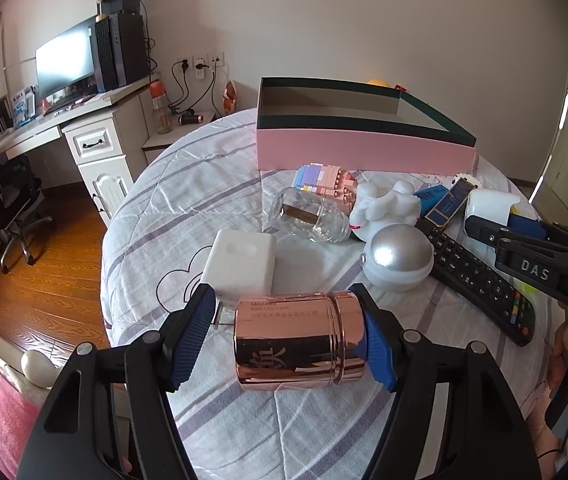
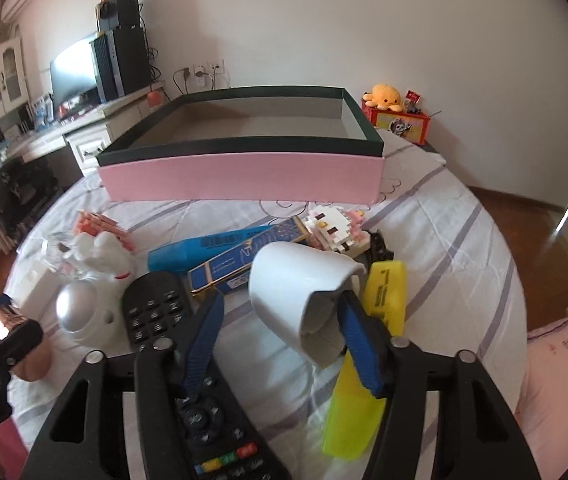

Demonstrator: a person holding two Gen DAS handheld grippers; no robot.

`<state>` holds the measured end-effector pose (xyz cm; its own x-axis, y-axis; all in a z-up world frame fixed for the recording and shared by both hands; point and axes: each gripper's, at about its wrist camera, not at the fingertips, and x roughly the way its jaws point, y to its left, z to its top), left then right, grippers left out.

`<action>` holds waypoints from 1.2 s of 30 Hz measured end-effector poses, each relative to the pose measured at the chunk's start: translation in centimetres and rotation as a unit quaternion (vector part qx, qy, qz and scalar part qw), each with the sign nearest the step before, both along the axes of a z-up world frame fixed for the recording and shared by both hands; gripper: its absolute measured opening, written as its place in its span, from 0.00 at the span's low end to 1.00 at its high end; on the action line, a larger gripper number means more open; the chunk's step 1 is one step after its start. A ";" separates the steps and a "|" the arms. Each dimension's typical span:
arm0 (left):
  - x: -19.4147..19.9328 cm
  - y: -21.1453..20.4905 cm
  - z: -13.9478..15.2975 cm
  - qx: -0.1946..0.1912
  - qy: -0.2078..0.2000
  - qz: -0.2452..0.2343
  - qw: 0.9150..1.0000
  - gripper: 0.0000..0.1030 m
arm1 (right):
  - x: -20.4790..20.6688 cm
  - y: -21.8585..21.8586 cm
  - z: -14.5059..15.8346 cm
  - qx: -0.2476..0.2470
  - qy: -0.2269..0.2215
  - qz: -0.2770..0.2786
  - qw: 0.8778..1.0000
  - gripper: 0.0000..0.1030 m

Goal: Organize rigid objects
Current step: 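Grasp the rose-gold canister with the left tool while the right tool grasps the white cup, then lift the canister with the left tool while the right tool carries the white cup over the box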

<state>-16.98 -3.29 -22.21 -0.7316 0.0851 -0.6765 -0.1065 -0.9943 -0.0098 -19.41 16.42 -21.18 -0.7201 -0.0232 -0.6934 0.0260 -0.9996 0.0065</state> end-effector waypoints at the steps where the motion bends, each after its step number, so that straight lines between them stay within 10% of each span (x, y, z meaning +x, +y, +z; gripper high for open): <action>1: -0.1 0.1 0.0 -0.002 0.000 0.000 1.000 0.67 | -0.3 0.0 -0.1 0.010 -0.002 -0.003 1.000 0.50; 14: -0.2 0.3 0.6 -0.005 0.007 -0.004 1.000 0.53 | 0.0 0.8 0.3 -0.002 0.008 0.012 1.000 0.34; 17: -0.1 0.4 1.1 -0.008 0.010 -0.004 1.000 0.53 | 0.2 0.7 0.8 -0.013 0.011 0.022 1.000 0.10; 36: -0.9 1.5 2.7 -0.015 0.022 -0.006 1.000 0.53 | -1.4 2.2 0.1 -0.071 0.001 0.024 0.997 0.19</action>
